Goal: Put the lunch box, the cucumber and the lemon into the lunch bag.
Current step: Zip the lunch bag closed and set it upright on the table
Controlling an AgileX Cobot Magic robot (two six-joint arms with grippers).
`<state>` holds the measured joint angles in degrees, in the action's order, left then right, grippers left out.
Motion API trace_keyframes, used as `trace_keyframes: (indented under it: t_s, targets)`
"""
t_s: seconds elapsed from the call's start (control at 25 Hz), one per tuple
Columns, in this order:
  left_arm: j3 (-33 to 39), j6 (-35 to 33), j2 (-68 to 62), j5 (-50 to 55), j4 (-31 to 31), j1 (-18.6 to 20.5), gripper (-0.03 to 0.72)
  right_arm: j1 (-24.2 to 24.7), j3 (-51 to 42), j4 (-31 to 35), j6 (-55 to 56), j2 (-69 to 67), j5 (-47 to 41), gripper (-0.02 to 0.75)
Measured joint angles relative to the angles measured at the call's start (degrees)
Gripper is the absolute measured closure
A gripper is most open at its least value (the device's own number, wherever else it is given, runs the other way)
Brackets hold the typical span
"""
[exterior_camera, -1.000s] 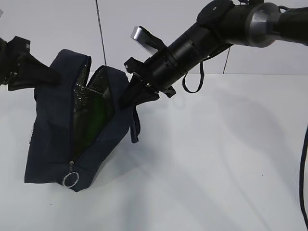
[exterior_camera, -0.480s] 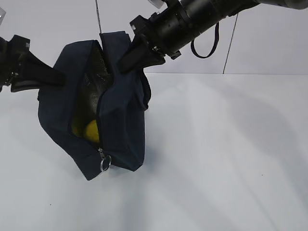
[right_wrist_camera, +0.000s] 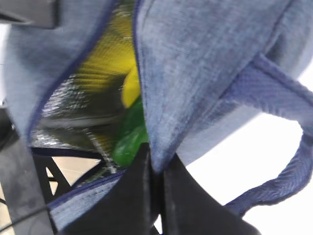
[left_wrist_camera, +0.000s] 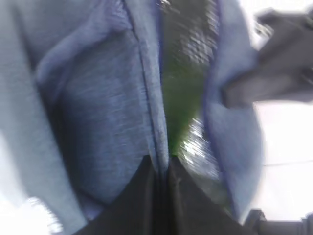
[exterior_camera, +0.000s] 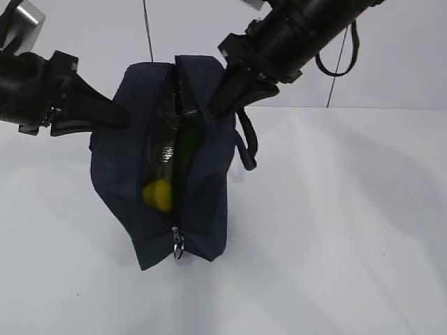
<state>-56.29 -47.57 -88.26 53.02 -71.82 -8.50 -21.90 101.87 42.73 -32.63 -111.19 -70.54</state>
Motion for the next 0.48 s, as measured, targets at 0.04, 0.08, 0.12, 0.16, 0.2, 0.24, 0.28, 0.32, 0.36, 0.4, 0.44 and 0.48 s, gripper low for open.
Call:
trace_keyframes:
  t_s: [0.04, 0.08, 0.12, 0.16, 0.2, 0.24, 0.28, 0.32, 0.36, 0.4, 0.44, 0.48]
  targets:
    - [0.00, 0.00, 0.00, -1.31, 0.00, -0.65, 0.685, 0.32, -2.37, 0.00, -0.16, 1.66, 0.00, 0.717]
    - [0.00, 0.00, 0.37, -2.50, 0.00, -1.59, 0.685, 0.75, -4.68, 0.10, -0.54, 3.18, 0.12, 0.717]
    - [0.00, 0.20, 0.82, -3.86, 0.11, -2.67, 0.685, 1.18, -7.74, 0.10, -0.95, 5.13, 0.52, 0.717]
    - [0.00, 0.44, 1.15, -5.04, 0.11, -3.65, 0.685, 1.52, -10.98, 0.10, -1.60, 7.12, 1.52, 0.717]
    - [0.00, 0.89, 1.63, -6.20, 0.19, -4.85, 0.685, 1.67, -14.07, 0.23, -2.25, 8.79, 2.78, 0.717]
    - [0.00, 1.12, 1.80, -7.17, 0.19, -5.97, 0.685, 1.80, -16.38, 0.34, -2.98, 10.62, 4.26, 0.717]
    - [0.00, 1.42, 1.90, -8.03, 0.19, -7.02, 0.685, 1.80, -18.64, 0.47, -3.92, 12.10, 5.43, 0.717]
    - [0.00, 1.49, 1.90, -8.67, 0.19, -7.84, 0.685, 1.80, -20.25, 0.74, -4.77, 13.00, 6.01, 0.717]
    - [0.00, 1.49, 1.65, -9.02, 0.19, -8.78, 0.685, 1.80, -21.10, 0.74, -5.46, 13.71, 6.49, 0.717]
    - [0.00, 1.53, 1.34, -9.48, 0.19, -9.81, 0.685, 1.80, -21.63, 0.74, -5.80, 13.94, 6.87, 0.717]
    - [0.00, 1.53, 1.05, -10.31, 0.19, -10.71, 0.685, 1.80, -21.81, 0.83, -6.19, 13.94, 7.40, 0.717]
    - [0.00, 1.53, 0.61, -11.49, 0.19, -11.76, 0.685, 1.86, -21.92, 0.73, -6.52, 13.94, 8.05, 0.717]
